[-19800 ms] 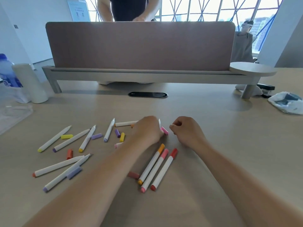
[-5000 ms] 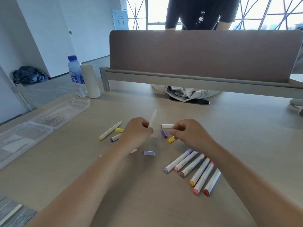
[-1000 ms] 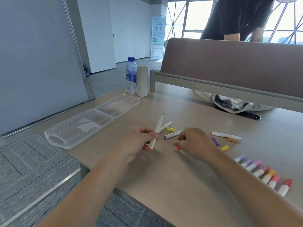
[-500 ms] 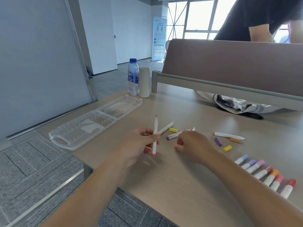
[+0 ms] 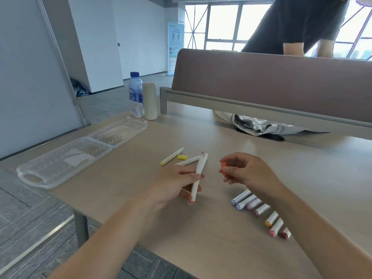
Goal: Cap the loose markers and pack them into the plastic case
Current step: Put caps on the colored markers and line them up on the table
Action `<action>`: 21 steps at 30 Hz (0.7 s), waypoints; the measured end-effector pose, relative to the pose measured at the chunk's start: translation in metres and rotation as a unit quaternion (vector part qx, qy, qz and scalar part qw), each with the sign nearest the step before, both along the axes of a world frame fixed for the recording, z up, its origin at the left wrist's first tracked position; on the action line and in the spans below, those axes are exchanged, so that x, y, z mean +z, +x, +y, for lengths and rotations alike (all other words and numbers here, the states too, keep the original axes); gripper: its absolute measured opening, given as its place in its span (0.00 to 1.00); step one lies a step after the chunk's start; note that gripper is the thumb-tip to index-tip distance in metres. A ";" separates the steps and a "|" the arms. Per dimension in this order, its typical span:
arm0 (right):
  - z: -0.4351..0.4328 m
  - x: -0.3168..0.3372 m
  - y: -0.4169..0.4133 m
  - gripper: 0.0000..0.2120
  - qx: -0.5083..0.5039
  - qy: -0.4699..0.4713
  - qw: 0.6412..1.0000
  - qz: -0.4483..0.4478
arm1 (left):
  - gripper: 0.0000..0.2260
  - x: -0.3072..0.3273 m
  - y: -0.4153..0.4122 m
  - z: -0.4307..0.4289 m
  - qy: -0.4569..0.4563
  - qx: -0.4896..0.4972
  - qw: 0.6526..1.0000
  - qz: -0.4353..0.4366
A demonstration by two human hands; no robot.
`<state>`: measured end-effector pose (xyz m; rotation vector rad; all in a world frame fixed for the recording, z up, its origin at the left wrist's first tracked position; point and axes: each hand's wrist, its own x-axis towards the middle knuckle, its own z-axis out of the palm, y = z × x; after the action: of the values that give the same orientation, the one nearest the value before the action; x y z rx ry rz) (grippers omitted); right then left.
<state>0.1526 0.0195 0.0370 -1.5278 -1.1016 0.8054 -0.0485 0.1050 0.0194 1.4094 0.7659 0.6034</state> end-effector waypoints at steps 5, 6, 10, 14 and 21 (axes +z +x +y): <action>-0.022 0.002 0.020 0.09 -0.022 0.009 1.000 -0.005 | 0.03 -0.003 0.024 -0.012 0.001 -0.039 0.999 0.021; -0.025 0.003 0.023 0.08 -0.024 0.011 1.000 0.004 | 0.05 -0.002 0.028 -0.014 0.006 -0.047 0.998 0.031; -0.033 0.003 0.033 0.06 -0.054 0.037 0.997 0.028 | 0.09 0.000 0.041 -0.021 0.030 -0.074 0.994 0.070; -0.035 0.000 0.037 0.06 -0.062 0.034 0.997 0.036 | 0.08 0.000 0.049 -0.025 0.044 -0.078 0.993 0.082; -0.036 0.004 0.039 0.04 -0.112 0.075 0.989 0.053 | 0.06 -0.001 0.051 -0.027 0.070 -0.101 0.987 0.102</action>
<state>0.1913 -0.0165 0.0408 -1.4348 -0.8744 0.6276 0.0022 0.0783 0.0188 1.6743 0.7400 0.3645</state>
